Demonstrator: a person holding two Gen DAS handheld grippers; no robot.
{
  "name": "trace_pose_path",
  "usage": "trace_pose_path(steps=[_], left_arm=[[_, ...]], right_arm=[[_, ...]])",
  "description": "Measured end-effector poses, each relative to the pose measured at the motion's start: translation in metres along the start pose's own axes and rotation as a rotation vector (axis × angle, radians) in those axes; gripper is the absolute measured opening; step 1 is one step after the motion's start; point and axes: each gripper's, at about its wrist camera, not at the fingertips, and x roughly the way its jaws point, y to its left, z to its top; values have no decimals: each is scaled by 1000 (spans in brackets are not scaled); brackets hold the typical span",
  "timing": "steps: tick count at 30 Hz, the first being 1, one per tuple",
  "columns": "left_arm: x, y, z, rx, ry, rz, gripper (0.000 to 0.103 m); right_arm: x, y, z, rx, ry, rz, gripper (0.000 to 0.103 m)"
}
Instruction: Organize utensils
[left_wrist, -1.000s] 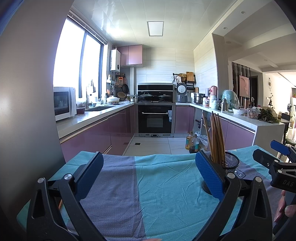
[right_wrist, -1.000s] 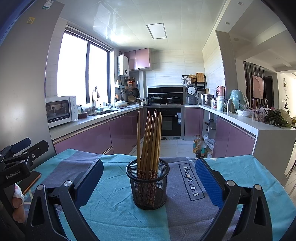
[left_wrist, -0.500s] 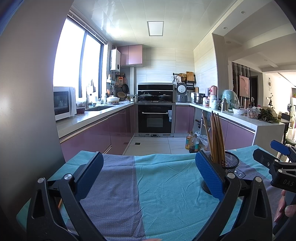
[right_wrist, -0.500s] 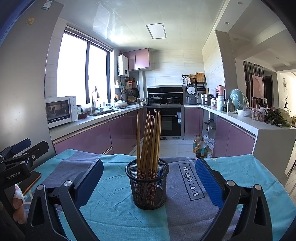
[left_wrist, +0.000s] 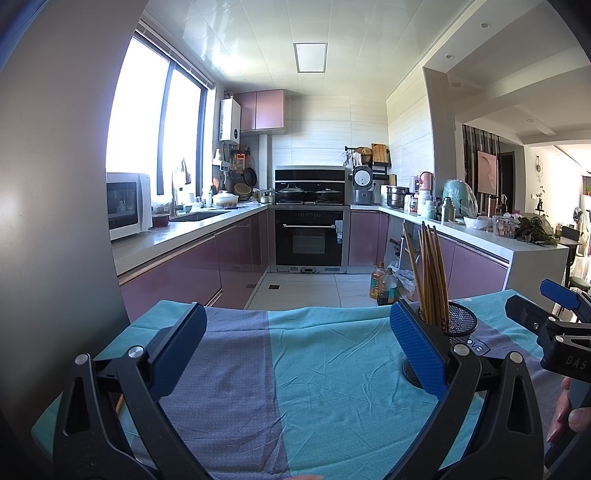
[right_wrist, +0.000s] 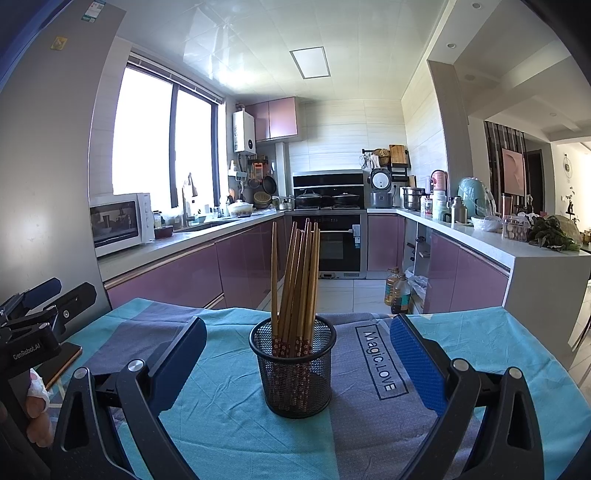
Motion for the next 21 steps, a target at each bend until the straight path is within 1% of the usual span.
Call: trace_pose_path(steps=[21], left_arm=[[0, -3, 0, 2, -6, 3, 98]], right_arm=[[1, 4, 0, 10, -5, -6, 96]])
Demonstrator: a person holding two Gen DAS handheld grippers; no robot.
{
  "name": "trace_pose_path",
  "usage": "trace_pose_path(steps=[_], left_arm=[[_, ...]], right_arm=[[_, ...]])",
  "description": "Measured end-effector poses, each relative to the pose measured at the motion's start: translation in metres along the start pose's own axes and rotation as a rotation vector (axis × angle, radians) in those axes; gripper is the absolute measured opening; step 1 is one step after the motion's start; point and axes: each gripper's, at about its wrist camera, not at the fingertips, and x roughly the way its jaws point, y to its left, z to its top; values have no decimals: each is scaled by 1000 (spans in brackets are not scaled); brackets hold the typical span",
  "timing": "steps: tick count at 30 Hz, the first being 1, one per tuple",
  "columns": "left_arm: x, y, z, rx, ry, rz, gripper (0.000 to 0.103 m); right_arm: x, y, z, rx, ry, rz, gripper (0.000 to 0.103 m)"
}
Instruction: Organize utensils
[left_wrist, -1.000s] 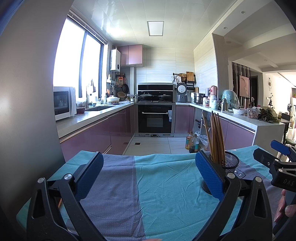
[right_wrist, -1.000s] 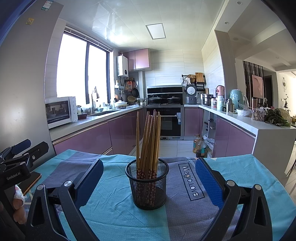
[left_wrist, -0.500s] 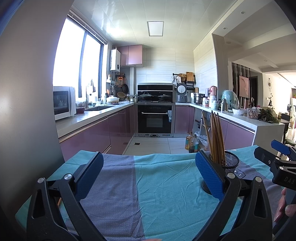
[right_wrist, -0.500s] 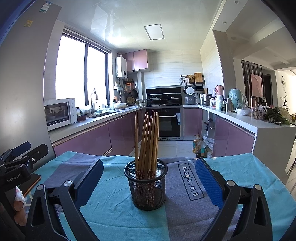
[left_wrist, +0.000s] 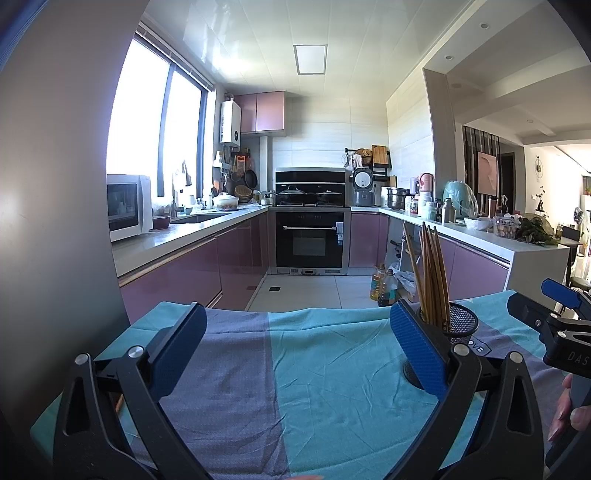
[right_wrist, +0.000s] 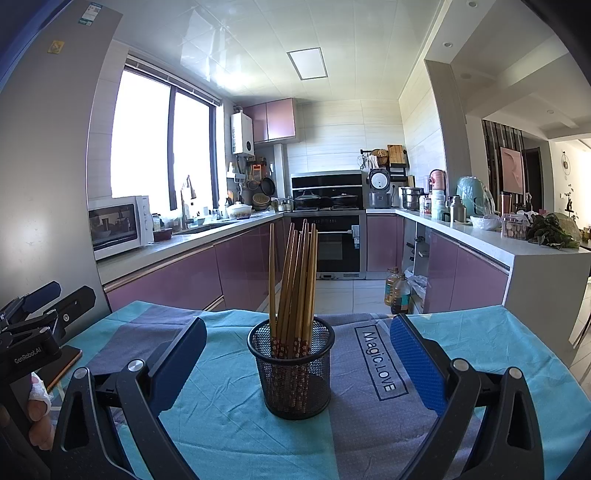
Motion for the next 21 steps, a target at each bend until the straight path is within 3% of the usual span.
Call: trace_pose_path(steps=[21], left_arm=[[0, -2, 0, 1, 0, -2, 98]], right_arm=[[0, -1, 0, 3, 2, 0, 96]])
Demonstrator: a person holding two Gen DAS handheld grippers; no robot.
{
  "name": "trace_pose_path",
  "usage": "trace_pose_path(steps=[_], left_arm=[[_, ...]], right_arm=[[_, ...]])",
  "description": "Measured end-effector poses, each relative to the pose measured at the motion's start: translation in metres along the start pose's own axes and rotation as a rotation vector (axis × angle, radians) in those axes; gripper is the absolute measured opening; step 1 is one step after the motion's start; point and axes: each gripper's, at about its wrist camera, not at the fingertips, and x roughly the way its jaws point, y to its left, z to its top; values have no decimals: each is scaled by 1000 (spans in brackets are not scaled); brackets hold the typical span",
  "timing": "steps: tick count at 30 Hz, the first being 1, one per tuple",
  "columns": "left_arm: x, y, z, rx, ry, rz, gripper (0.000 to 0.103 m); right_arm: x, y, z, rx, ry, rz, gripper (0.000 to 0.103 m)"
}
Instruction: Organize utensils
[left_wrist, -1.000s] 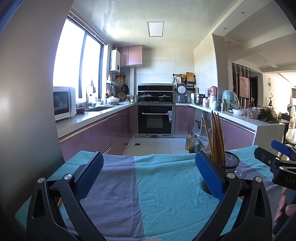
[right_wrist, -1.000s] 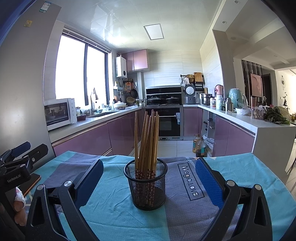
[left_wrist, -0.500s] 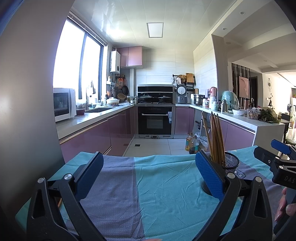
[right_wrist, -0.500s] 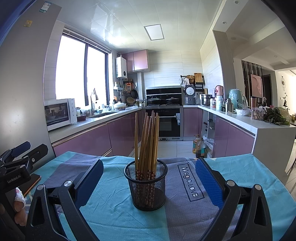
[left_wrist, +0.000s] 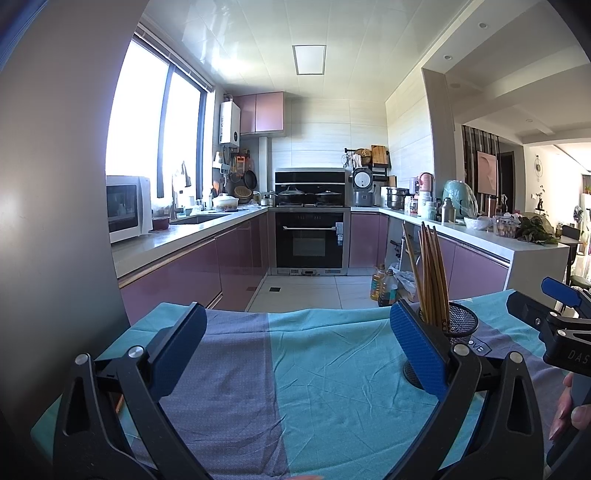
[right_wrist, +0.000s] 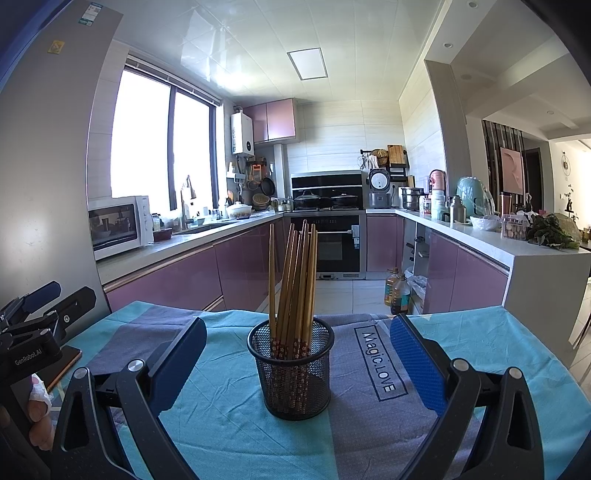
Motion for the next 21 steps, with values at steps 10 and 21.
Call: trace_pose_path(steps=[10, 21], left_arm=[[0, 0, 0, 1, 0, 1, 98], [1, -1, 0, 1, -1, 2, 98]], right_arm=[[1, 1, 1, 1, 0, -3, 96], [1, 0, 1, 2, -1, -4, 96]])
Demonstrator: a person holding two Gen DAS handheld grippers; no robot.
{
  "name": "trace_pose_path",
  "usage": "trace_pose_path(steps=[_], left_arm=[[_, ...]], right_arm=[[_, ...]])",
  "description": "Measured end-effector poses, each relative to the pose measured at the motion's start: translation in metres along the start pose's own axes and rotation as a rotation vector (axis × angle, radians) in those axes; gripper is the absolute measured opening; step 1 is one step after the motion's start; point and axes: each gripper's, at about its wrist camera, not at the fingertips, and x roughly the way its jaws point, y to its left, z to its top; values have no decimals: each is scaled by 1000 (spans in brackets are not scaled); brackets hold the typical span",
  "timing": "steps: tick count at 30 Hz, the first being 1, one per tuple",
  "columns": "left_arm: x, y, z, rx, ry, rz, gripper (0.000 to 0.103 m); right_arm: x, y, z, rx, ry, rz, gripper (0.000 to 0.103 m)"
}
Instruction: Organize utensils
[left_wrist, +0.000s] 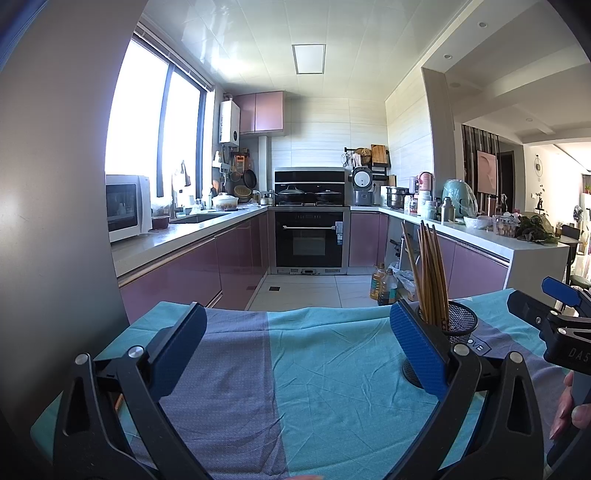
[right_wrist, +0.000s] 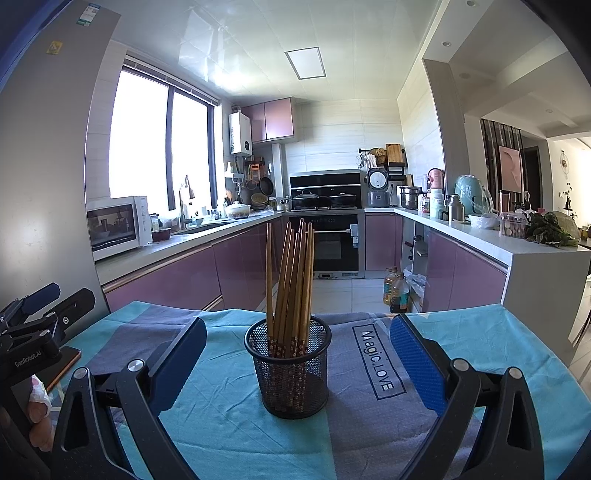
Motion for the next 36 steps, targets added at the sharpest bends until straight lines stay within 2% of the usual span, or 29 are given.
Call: trace_pose_path(steps=[36], left_arm=[[-1, 0, -2, 1, 2, -1, 98]], right_arm=[[0, -2, -5, 7, 4, -5, 96]])
